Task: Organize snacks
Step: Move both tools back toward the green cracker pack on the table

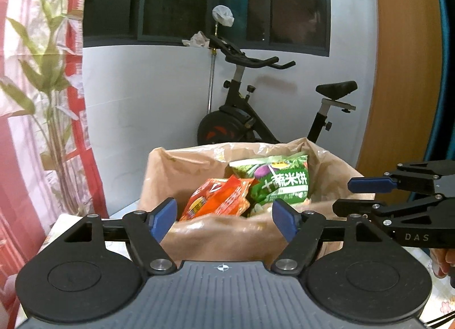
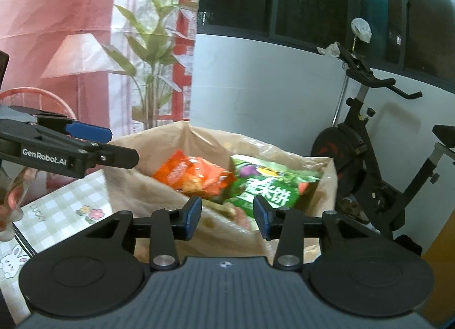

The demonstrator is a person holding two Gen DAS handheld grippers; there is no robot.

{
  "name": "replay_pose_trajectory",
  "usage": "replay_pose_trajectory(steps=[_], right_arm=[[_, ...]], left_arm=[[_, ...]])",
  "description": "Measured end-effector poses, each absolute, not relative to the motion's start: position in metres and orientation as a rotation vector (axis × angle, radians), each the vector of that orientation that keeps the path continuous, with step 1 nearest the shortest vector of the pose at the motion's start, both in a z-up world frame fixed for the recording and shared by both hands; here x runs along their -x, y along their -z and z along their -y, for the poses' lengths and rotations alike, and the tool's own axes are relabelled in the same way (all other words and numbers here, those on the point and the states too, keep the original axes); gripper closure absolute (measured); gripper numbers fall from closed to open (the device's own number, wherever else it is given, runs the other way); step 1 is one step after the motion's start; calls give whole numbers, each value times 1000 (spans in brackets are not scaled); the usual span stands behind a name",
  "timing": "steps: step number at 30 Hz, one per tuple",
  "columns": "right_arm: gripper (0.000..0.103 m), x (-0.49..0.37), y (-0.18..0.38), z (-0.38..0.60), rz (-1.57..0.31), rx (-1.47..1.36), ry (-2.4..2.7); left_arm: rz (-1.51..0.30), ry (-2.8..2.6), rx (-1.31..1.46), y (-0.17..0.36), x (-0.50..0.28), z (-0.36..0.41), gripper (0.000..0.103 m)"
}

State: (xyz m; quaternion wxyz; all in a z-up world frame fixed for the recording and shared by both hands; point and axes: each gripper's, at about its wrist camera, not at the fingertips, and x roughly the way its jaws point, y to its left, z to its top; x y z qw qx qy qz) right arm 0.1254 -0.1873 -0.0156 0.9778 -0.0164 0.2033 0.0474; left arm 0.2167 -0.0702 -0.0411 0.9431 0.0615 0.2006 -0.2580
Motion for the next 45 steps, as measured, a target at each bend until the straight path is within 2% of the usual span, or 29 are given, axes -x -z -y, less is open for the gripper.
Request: replay_pose_trajectory(steps=[13,27,37,45], right_arm=[[59,-104,37,157,-401,-16,-157],[59,-99,112,138,-554,-28,-211],[59,-120,156,137,-668,-65,-254],[59,-150,182,126,-739,-51,-312]], left_arm=[[-487,485,-68,77,-185,19,27],[-668,466,-25,142,-194,5,29],[-781,502,-16,187,-219,22,41],[-855,511,35,214,-242,28,44]])
